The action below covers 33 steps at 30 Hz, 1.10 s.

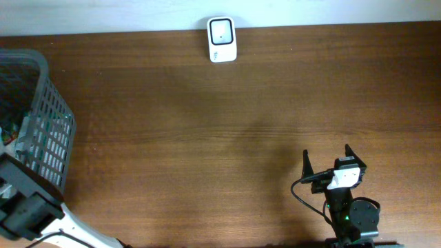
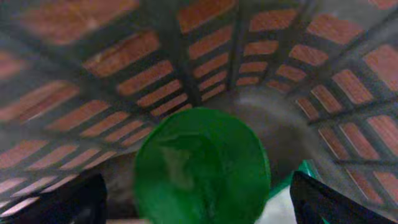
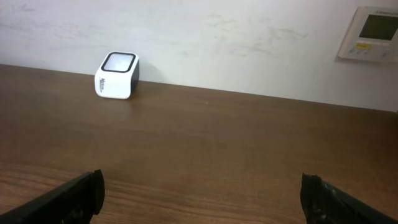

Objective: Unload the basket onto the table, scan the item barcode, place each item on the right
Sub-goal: 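Reach the left gripper into the grey basket toward the green-lidded jar, then lift the green-lidded jar with the left gripper and set it on the table centre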

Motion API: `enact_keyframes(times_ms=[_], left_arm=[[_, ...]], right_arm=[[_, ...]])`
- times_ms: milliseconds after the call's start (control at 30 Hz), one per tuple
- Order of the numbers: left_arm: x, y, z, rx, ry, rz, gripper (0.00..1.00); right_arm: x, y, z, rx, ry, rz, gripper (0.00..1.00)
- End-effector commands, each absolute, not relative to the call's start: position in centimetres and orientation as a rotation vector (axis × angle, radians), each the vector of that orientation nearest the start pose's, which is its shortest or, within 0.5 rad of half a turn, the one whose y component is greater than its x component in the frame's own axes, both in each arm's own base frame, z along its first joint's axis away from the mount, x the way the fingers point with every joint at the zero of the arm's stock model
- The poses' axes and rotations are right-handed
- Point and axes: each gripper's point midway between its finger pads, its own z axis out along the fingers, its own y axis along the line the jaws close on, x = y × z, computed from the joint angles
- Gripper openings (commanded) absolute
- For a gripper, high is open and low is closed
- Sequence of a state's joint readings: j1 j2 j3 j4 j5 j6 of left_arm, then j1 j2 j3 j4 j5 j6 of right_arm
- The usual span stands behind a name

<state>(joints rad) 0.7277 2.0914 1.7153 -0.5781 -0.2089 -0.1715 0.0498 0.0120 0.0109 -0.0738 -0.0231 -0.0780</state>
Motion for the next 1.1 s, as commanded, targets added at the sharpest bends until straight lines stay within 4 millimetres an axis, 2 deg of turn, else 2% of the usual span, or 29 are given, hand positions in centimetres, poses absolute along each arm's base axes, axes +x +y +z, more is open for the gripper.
enact_keyframes(times_ms=[0,100,167,267,367,433,533,600,667,700,833,900,967,1067], left_arm=[[38.2,39.0,8.0,-1.171,2.324,0.485,0.93],[38.8,39.6,6.4,-1.169,2.318,0.487,0.92],[39.0,39.8,6.5,-1.164,2.305,0.489,0.86],[39.3,40.0,6.7,-1.158,2.287,0.493,0.67],[39.4,40.0,7.4,-1.154,2.275,0.495,0.44],[39.5,40.1,9.4,-1.142,2.239,0.503,0.45],[39.5,39.8,14.3,-1.107,2.158,0.51,0.48],[39.6,38.6,19.6,-1.055,2.082,0.5,0.48],[39.4,37.4,23.6,-1.014,2.022,0.5,0.49],[39.2,36.2,26.5,-0.981,1.979,0.497,0.49],[38.7,31.7,34.2,-0.872,1.865,0.479,0.5],[39.1,27.3,38.0,-0.774,1.821,0.436,0.51],[39.9,23.1,39.5,-0.687,1.827,0.379,0.51],[42.3,15.9,39.4,-0.535,1.895,0.271,0.51]], right_arm=[[24.6,1.7,15.5,-0.117,1.646,0.003,0.98],[24.6,1.7,15.5,-0.117,1.646,0.003,0.98],[24.6,1.7,15.5,-0.117,1.646,0.003,0.98],[24.6,1.7,15.5,-0.117,1.646,0.003,0.98],[24.6,1.7,15.5,-0.117,1.646,0.003,0.98],[24.6,1.7,15.5,-0.117,1.646,0.003,0.98],[24.6,1.7,15.5,-0.117,1.646,0.003,0.98],[24.6,1.7,15.5,-0.117,1.646,0.003,0.98],[24.6,1.7,15.5,-0.117,1.646,0.003,0.99],[24.6,1.7,15.5,-0.117,1.646,0.003,0.98],[24.6,1.7,15.5,-0.117,1.646,0.003,0.98],[24.6,1.7,15.5,-0.117,1.646,0.003,0.98],[24.6,1.7,15.5,-0.117,1.646,0.003,0.99],[24.6,1.7,15.5,-0.117,1.646,0.003,0.98]])
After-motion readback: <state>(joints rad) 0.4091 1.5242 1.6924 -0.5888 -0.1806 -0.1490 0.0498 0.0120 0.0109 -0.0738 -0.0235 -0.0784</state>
